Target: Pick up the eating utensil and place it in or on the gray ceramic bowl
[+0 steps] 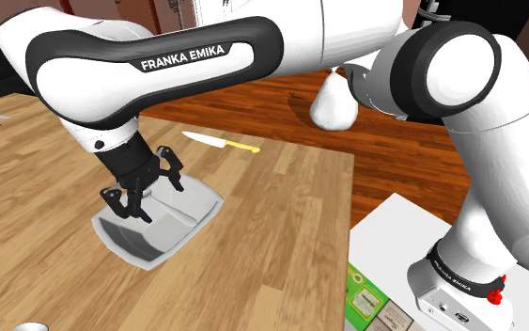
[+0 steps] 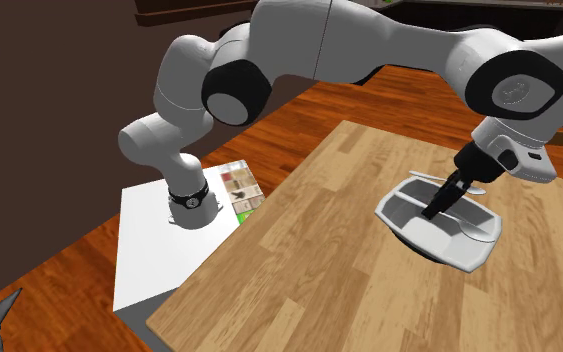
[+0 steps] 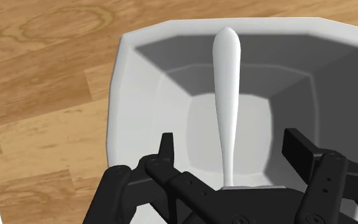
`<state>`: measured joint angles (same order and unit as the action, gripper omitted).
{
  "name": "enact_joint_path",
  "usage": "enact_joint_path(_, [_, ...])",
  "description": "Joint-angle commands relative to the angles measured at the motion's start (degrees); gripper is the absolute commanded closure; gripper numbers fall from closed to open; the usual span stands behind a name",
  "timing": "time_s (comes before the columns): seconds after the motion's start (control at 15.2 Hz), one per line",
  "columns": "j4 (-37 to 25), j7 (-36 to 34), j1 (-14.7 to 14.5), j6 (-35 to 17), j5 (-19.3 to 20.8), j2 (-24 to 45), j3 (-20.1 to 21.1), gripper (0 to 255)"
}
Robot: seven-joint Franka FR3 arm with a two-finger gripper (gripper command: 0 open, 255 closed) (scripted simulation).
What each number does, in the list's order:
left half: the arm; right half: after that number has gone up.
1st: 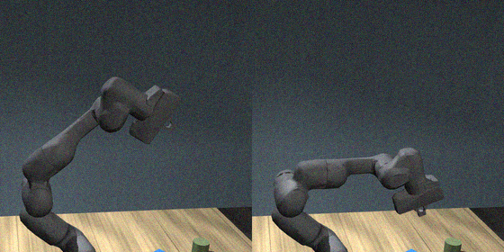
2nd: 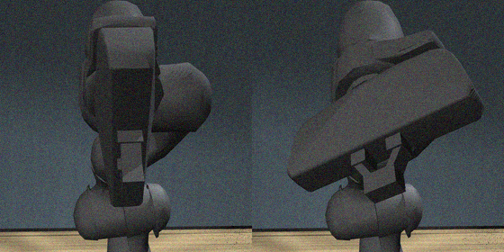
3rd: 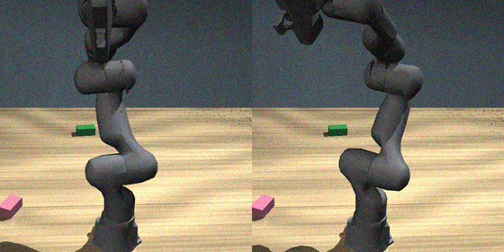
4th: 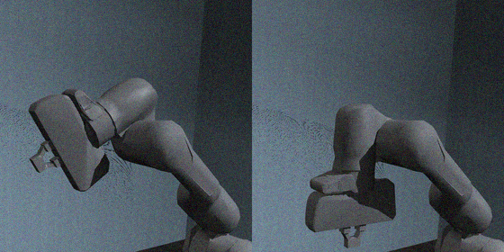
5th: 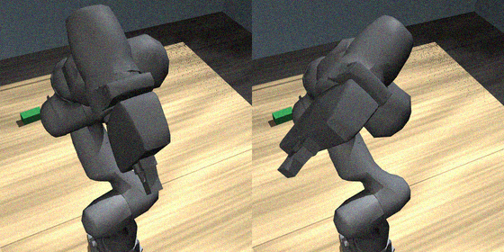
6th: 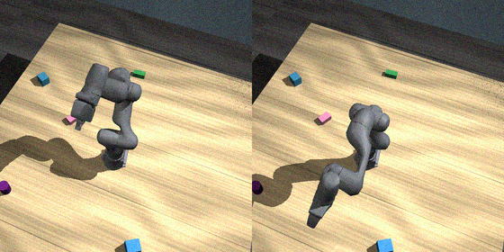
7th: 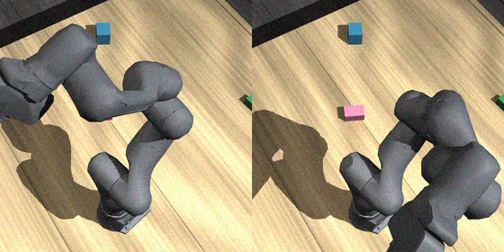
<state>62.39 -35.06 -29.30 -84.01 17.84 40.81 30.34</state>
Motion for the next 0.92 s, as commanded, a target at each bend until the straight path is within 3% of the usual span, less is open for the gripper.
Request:
enact_joint_path(0.0, [0.0,0.0,0.0,0.0,0.0,0.0,0.0,0])
enact_joint_path(0.07, [0.0,0.0,0.0,0.0,0.0,0.0,0.0,0])
enact_joint_path(0.13, [-4.0,0.3,-1.1,2.7,0.3,1.1,-0.2,0])
enact_joint_path(0.33, [-20.4,1.8,-6.0,12.4,1.9,7.0,-1.5,0])
enact_joint_path(0.86, [-20.4,1.8,-6.0,12.3,1.9,7.0,-1.5,0])
